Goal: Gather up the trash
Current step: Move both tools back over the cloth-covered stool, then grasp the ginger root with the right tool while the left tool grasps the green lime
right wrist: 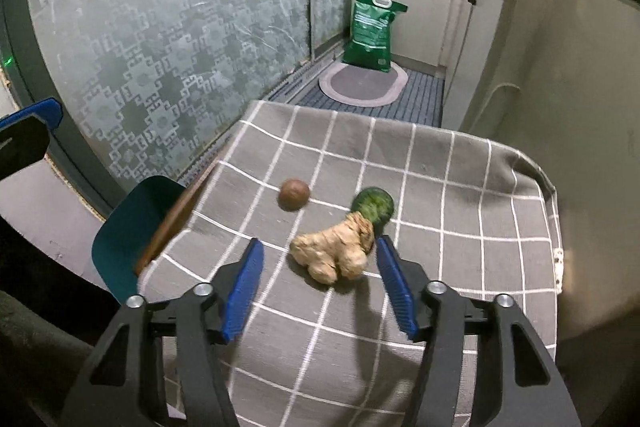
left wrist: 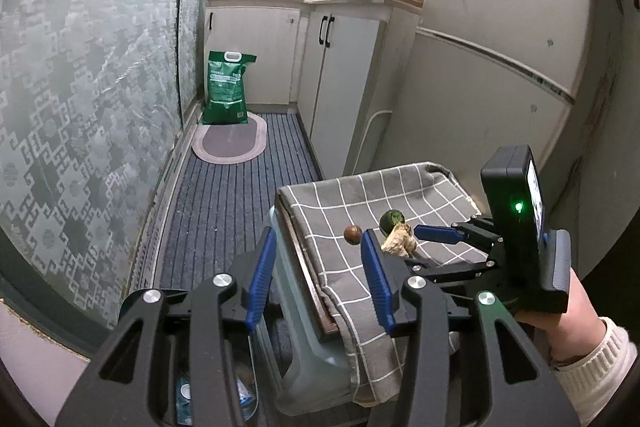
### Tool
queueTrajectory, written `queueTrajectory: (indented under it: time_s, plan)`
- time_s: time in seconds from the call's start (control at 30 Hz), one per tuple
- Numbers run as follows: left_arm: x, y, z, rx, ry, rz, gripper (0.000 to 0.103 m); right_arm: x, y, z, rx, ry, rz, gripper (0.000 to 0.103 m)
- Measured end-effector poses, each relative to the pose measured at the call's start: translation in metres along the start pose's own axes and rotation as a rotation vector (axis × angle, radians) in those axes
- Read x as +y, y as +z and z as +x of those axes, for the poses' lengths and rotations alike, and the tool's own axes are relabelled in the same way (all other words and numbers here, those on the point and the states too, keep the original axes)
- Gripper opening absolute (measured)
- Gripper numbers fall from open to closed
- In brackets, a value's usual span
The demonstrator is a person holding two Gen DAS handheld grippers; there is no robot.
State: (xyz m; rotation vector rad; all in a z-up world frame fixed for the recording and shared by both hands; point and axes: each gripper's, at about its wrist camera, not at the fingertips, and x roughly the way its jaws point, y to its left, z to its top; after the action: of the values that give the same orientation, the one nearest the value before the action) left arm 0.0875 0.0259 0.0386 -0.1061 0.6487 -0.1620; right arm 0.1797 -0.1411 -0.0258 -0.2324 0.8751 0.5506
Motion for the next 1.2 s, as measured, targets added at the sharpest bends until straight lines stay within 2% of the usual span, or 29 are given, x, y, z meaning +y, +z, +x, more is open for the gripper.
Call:
queueTrajectory:
  time_s: [0.17,0.4,0.53,0.73,1.1,1.2]
  plan:
    - [-0.002,-0.002,0.014,0.022,-0.002,-0.004,0.046,-0.01,-0.003,0.009,0.013,0.013,0.039,0.051]
    - [-0.009,-0.006,0.033,0.056,0.0,0.0,0.047,-0.012,-0.004,0.011,-0.008,0.031,0.056,0.051]
    - [-0.011,-0.008,0.044,0.076,0.001,0.001,0.047,-0.013,-0.004,0.011,-0.022,0.024,0.055,0.041]
    - [-0.019,-0.011,0.058,0.103,0.005,0.015,0.047,-0.025,-0.008,0.002,-0.038,0.042,0.078,0.041]
    - [-0.051,-0.021,0.088,0.163,-0.015,0.079,0.049,-0.071,-0.017,-0.025,-0.081,0.056,0.164,0.041]
    - [-0.057,-0.024,0.097,0.18,-0.024,0.086,0.049,-0.085,-0.021,-0.027,-0.083,0.129,0.228,0.041]
